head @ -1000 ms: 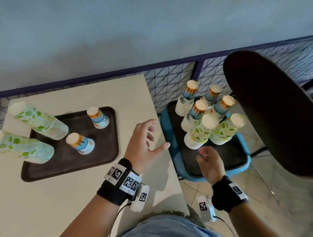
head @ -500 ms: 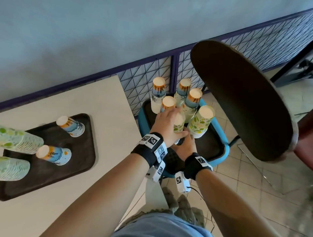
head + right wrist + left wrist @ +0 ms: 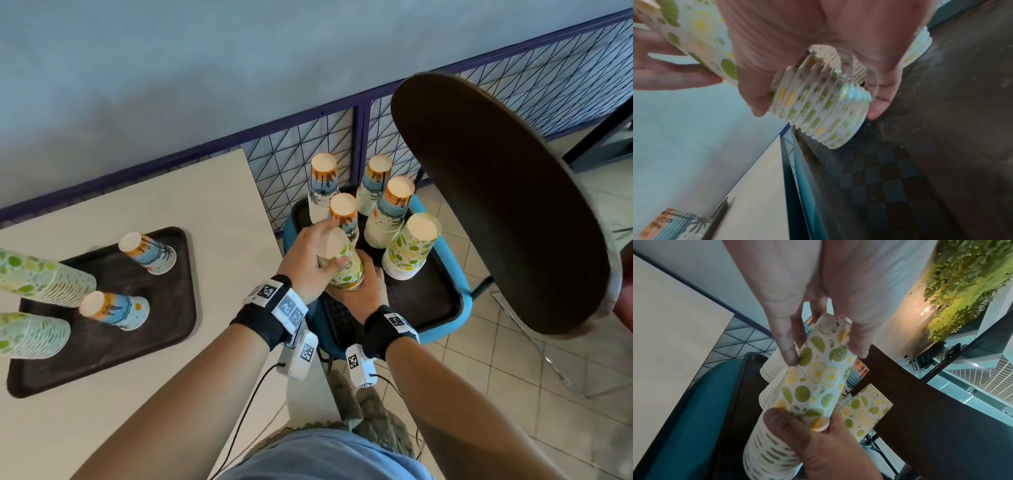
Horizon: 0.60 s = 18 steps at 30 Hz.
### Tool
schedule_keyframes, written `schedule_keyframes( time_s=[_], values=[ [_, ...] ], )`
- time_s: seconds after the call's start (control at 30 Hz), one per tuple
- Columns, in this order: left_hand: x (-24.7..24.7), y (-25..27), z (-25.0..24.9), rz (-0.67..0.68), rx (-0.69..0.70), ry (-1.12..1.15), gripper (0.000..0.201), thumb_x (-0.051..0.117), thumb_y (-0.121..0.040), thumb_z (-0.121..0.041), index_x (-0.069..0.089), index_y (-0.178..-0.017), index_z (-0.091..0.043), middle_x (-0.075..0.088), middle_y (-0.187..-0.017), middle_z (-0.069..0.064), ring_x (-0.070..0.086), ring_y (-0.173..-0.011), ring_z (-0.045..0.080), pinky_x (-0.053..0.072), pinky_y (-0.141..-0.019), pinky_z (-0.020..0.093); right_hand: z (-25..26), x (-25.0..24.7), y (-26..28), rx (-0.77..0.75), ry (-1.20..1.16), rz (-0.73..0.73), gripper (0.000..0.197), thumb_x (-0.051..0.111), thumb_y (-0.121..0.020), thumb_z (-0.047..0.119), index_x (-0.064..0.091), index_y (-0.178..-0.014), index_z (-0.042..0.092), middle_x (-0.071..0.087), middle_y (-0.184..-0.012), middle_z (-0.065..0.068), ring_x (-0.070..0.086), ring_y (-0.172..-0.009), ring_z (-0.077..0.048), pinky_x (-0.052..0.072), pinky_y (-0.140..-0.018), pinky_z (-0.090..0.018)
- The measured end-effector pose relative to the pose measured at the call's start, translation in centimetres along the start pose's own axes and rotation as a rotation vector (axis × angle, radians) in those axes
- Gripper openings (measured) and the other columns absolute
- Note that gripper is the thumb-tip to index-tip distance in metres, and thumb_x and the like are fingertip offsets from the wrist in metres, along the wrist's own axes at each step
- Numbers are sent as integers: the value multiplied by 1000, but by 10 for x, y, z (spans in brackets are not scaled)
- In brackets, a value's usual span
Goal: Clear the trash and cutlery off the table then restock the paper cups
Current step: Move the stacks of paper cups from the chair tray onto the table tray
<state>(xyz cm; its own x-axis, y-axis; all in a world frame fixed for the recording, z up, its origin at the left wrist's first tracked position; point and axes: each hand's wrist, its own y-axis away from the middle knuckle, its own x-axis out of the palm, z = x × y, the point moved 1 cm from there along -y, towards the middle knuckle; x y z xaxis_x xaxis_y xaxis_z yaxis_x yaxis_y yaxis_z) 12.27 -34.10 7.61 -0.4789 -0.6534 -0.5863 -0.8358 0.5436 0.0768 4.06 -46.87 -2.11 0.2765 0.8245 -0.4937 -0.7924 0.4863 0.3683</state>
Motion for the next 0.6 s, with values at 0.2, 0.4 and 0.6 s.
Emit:
schedule_keyframes(
  time_s=[0.2, 0.4, 0.6],
  values=[
    [-4, 16, 21, -17, -195, 267, 103, 92, -63, -49, 35, -148, -36, 49, -146, -8, 53, -131, 15, 51, -106, 40, 0, -9, 9, -106, -133, 52, 94, 88, -55, 59, 43, -138, 51, 62, -127, 8, 59, -120, -16, 53, -102, -45],
    [6, 29, 32, 120, -285, 528, 105, 96, -50, -51, 45, -142, -45, 61, -138, -5, 60, -127, 17, 57, -100, 42, 13, -17, 33, -257, -262, 159, 81, 92, -63, 47, 42, -123, 68, 65, -130, 16, 63, -121, -5, 55, -102, -42],
    [10, 32, 26, 165, -266, 666, 93, 95, -59, -20, 51, -141, -16, 72, -128, 6, 69, -120, 24, 55, -104, 49, 29, -29, 46, -343, -196, 180, 77, 87, -75, 45, 43, -138, 44, 64, -128, 19, 62, -116, 3, 55, -95, -24]
  ],
)
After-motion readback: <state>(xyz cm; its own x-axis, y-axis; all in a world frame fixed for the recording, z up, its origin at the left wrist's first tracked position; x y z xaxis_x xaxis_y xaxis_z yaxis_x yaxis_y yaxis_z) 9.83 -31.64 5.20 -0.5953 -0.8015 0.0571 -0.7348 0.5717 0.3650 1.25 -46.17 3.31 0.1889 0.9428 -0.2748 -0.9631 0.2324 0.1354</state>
